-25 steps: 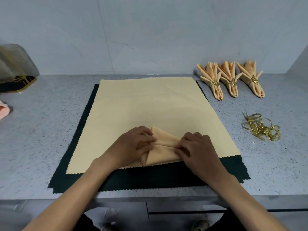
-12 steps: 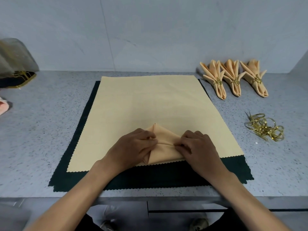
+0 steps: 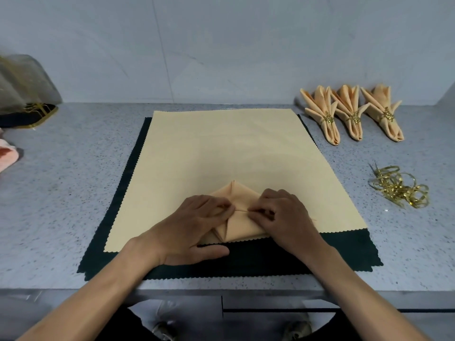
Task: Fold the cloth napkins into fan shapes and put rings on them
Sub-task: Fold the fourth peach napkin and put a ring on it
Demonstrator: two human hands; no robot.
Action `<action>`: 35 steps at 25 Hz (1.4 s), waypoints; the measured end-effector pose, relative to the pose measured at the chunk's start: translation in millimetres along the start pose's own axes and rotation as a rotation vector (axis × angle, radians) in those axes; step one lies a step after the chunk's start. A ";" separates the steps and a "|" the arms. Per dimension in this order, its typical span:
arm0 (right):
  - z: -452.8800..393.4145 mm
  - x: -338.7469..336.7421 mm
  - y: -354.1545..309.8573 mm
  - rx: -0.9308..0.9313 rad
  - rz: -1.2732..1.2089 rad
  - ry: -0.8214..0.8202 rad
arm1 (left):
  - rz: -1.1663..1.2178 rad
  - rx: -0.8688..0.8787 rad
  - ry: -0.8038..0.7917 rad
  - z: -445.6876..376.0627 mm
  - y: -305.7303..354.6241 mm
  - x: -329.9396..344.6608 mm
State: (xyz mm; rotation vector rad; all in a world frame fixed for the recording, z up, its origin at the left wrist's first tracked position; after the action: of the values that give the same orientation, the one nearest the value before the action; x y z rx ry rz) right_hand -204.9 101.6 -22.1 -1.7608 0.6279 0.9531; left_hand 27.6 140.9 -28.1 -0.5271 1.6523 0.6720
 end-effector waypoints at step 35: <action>-4.8 -111.4 17.3 0.239 -0.391 -0.653 | 1.090 -0.699 -0.088 -69.1 12.8 -82.4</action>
State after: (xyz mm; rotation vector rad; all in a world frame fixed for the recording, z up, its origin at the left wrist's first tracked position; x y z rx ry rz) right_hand -278.5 89.2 62.5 -1.1952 -0.0270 1.0446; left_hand -15.7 101.1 62.7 -0.0061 1.5086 2.0745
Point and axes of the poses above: each hand's wrist, its own z-axis away from the middle knuckle, its own x-axis out of the palm, y = z × x, the point moved 1 cm from there along -z, towards the middle knuckle, and after that the axes turned 8 degrees about x, right-handed, at the moved point
